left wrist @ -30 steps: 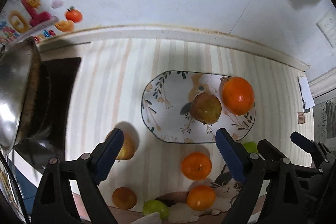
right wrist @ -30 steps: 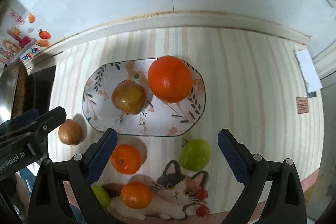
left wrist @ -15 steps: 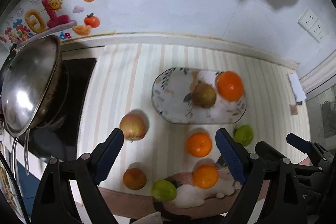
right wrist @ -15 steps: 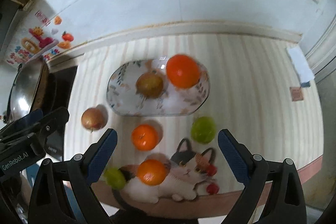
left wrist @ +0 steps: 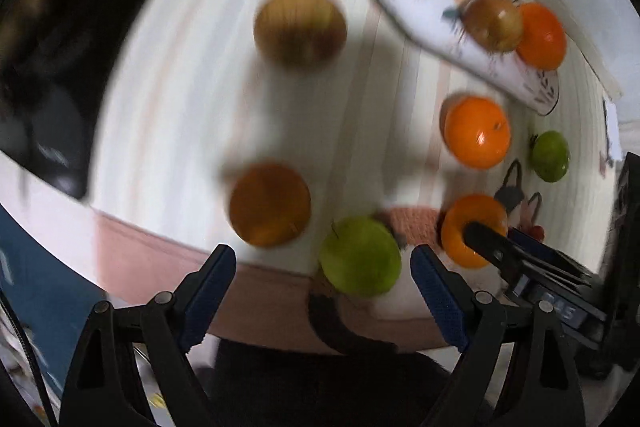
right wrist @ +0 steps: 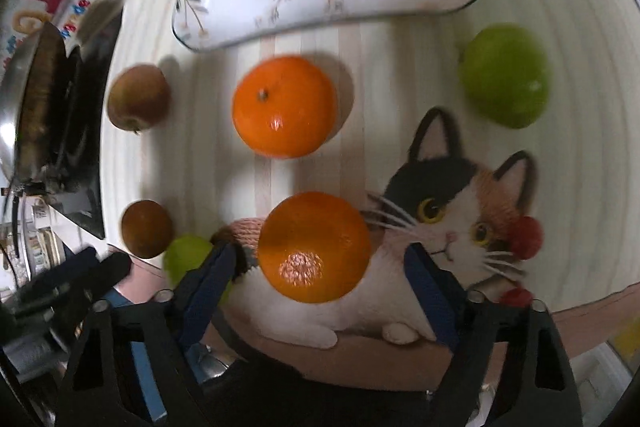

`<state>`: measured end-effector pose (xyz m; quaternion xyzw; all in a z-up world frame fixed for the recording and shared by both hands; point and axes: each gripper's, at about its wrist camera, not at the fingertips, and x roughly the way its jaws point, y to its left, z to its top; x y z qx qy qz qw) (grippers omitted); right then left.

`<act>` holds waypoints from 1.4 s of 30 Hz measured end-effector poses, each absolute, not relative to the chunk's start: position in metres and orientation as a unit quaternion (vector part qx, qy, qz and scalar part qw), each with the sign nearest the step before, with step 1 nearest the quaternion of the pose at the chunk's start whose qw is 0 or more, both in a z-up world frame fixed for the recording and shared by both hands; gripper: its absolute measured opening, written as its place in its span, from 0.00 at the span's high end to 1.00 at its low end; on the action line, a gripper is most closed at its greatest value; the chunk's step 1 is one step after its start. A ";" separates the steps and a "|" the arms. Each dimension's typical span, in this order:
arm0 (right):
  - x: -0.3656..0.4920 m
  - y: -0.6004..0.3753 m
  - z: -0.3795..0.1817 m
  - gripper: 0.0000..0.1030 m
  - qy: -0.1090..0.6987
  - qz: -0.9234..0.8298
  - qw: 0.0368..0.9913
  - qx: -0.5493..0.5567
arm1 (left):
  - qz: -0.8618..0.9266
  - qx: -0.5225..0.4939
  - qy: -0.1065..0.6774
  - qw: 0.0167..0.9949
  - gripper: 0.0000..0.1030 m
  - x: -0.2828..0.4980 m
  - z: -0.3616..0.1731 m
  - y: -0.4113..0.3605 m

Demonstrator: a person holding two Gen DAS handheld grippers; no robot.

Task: Organize fruits
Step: 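Lower the right tool onto a tangerine while the left tool grasps the green apple, then carry the tangerine and green apple onto the plate and release both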

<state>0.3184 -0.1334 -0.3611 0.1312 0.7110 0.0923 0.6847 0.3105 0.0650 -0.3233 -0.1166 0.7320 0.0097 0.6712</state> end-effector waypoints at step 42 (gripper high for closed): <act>0.308 -0.157 -0.323 0.34 0.672 0.108 0.722 0.125 | -0.062 -0.147 0.705 0.691 0.48 0.348 -0.288 0.000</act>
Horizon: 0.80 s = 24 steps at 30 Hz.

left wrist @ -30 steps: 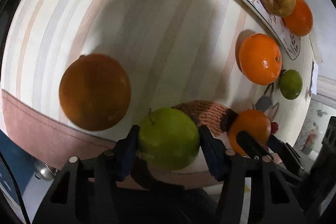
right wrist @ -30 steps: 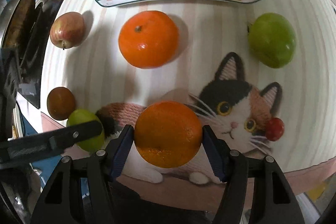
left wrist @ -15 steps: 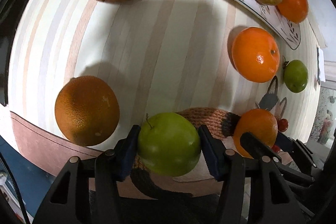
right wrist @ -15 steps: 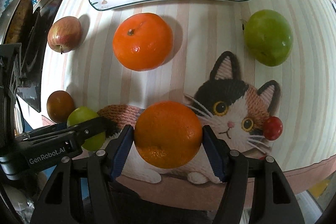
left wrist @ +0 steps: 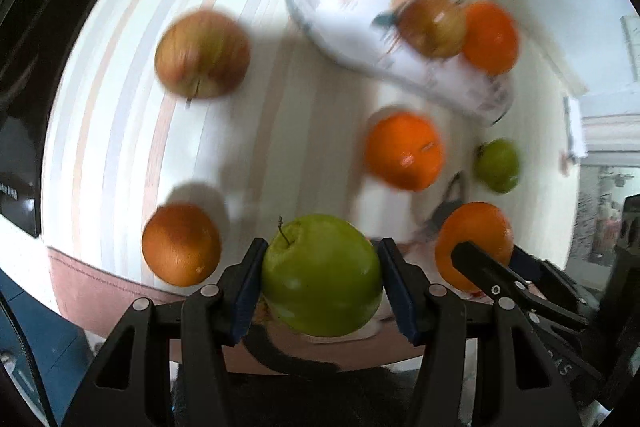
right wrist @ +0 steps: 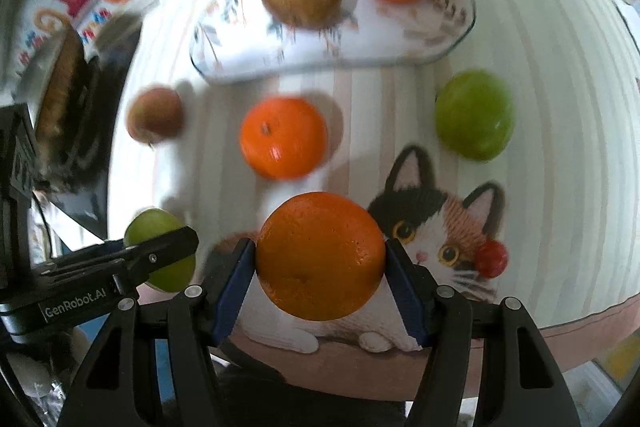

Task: Organize fruits
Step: 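Carry the tangerine and green apple onto the plate and release both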

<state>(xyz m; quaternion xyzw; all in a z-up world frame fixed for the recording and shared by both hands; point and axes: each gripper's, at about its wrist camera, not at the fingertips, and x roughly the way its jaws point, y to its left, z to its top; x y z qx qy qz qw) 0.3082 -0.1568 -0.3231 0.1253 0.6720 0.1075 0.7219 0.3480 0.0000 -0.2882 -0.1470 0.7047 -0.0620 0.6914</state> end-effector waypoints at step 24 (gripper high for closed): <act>0.466 -0.177 -0.345 0.34 0.659 0.049 0.739 0.133 | -0.050 -0.048 0.701 0.710 0.48 0.556 -0.315 0.009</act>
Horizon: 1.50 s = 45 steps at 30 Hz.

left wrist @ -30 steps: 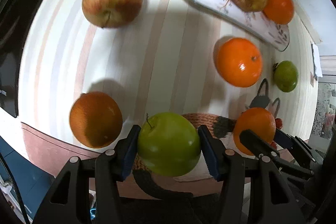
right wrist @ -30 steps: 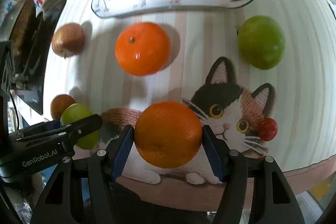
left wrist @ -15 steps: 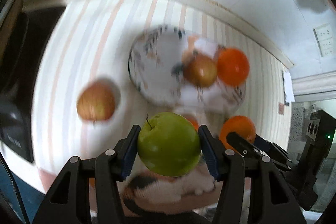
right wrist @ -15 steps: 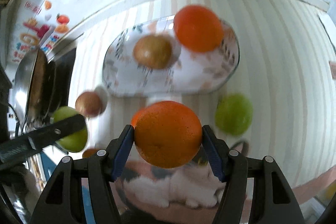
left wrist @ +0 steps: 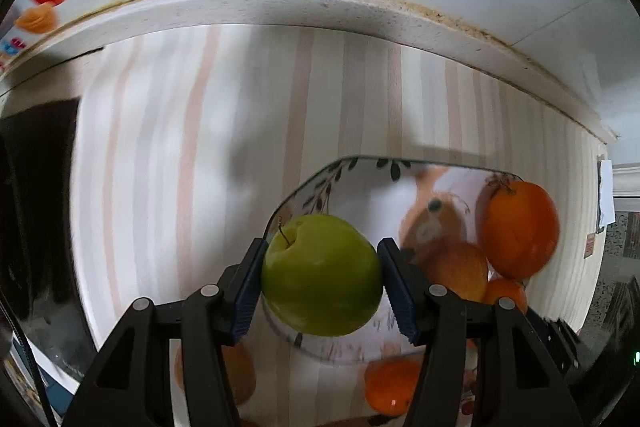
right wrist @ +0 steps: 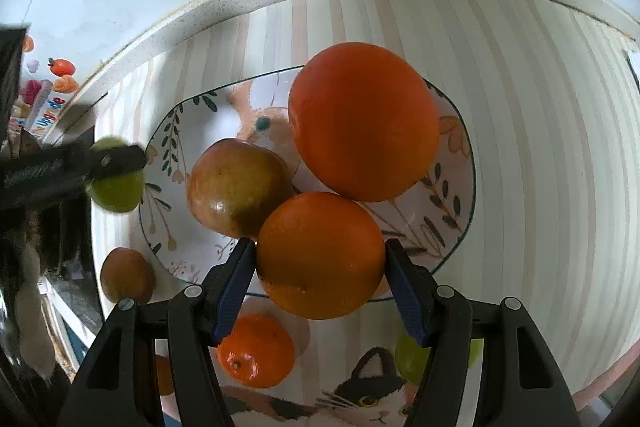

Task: Organize fruits
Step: 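Carry the tangerine and green apple onto the plate and release both, then raise both tools back from the plate over the counter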

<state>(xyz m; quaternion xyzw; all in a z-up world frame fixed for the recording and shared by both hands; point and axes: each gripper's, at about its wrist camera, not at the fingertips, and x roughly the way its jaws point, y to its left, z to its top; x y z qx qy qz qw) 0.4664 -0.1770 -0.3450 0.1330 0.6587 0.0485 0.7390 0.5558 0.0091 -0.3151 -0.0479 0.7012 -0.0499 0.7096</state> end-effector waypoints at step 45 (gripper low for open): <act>0.385 -0.178 -0.230 0.06 0.596 0.015 0.800 0.071 | -0.025 0.006 0.575 0.818 0.13 0.411 -0.192 0.020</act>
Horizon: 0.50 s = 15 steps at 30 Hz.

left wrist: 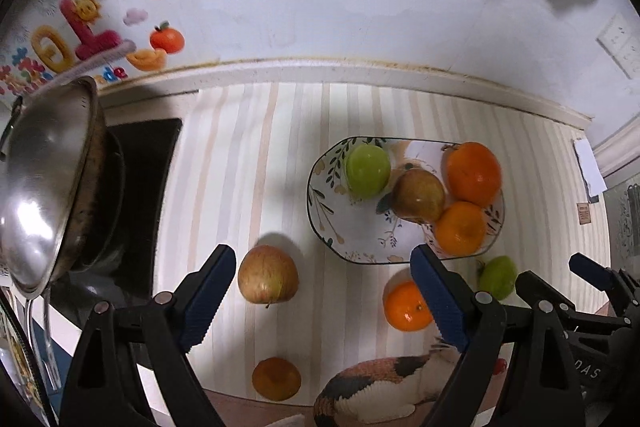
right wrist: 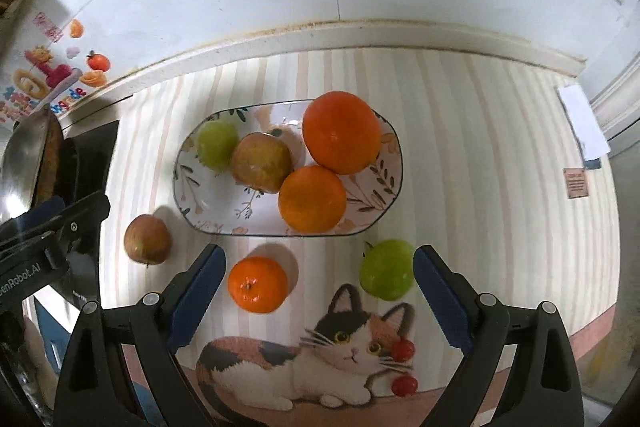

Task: Organize fruits
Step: 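Raise both tools back from the plate over the counter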

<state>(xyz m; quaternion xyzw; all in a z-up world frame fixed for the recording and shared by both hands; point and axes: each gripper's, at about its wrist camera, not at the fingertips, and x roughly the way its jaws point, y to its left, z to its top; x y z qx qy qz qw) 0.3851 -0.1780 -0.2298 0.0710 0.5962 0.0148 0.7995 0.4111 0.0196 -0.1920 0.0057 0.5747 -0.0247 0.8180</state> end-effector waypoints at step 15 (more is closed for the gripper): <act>0.324 -0.176 -0.149 0.06 0.527 0.003 0.848 0.055 | -0.049 0.001 0.527 0.849 0.13 0.347 -0.137 0.019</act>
